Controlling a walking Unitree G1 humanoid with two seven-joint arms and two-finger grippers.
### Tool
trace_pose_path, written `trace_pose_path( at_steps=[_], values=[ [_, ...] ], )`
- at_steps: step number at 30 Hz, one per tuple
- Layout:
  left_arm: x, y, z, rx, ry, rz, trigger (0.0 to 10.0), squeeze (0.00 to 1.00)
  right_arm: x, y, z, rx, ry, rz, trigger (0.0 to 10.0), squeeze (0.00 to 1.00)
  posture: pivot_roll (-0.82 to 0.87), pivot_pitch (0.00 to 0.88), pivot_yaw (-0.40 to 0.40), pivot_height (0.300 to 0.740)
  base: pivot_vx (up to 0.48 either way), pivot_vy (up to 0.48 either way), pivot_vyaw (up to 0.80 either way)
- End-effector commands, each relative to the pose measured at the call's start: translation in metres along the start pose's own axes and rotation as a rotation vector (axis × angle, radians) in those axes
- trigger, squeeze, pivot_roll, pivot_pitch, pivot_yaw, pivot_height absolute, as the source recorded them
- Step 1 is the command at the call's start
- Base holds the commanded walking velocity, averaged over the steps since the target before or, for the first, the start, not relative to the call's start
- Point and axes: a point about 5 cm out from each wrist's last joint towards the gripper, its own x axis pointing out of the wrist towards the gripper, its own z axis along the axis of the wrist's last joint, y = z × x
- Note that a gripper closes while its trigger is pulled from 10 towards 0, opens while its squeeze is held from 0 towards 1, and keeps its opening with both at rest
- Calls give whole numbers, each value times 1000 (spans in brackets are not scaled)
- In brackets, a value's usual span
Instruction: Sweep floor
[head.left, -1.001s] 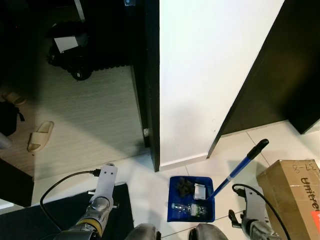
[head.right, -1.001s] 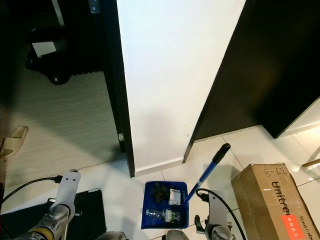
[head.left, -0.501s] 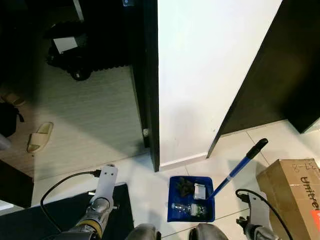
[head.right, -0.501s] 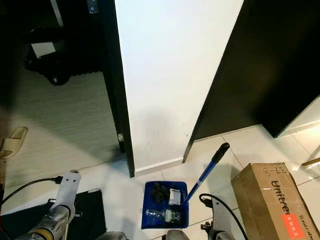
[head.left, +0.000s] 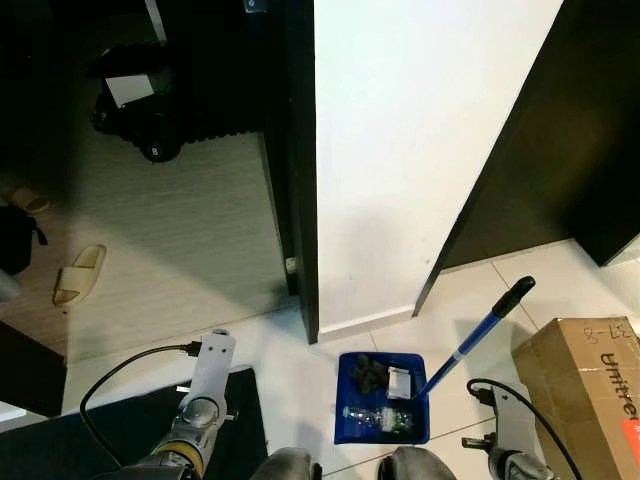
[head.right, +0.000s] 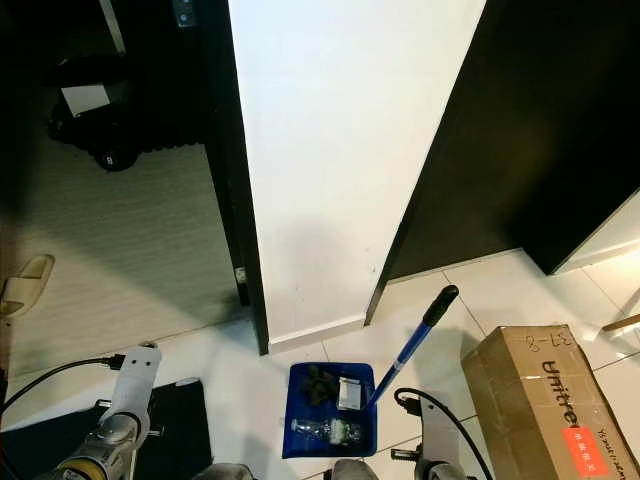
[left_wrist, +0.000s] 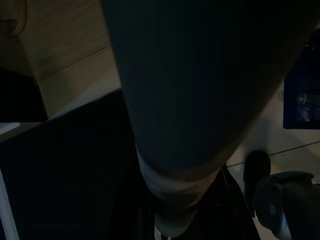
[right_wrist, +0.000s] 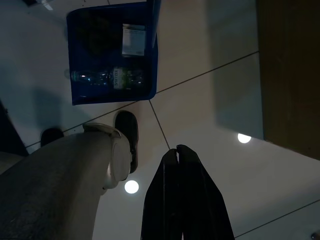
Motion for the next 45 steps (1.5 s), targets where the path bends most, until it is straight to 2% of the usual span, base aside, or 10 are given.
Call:
trace_pose_path(
  at_steps=[1, 2, 6, 12, 17, 22, 30, 45],
  values=[
    [-1, 6, -8, 20, 31, 15, 10000, 0, 0, -2, 1, -9, -7, -16, 4157, 0, 60, 0, -10, 740, 0, 0, 0],
    [-1, 6, -8, 22, 30, 14, 10000, 0, 0, -4, 2, -28, -7, -27, 10000, 0, 60, 0, -10, 740, 0, 0, 0],
    [-1, 6, -8, 23, 30, 14, 10000, 0, 0, -6, 1, -49, -5, -35, 10000, 0, 60, 0, -10, 740, 0, 0, 0],
    [0, 6, -7, 27, 27, 9, 10000, 0, -1, -4, 0, 20, -13, -22, 10000, 0, 60, 0, -5, 740, 0, 0, 0],
    [-1, 6, -7, 29, 28, 7, 10000, 0, 0, 6, -4, 41, 0, -11, 10000, 0, 61, 0, -8, 740, 0, 0, 0],
    [-1, 5, -8, 27, 32, 6, 10000, 0, -1, 11, -11, 21, 19, 4, 10000, 0, 61, 0, -10, 740, 0, 0, 0],
    [-1, 5, -9, 28, 35, 4, 10000, 0, -1, 1, -5, 21, 13, -8, 10000, 0, 58, 0, -8, 740, 0, 0, 0],
    [-1, 3, -10, 35, 35, 1, 10000, 0, -1, 2, -5, 28, 9, -9, 10000, 0, 50, 0, -6, 740, 0, 0, 0]
  ],
)
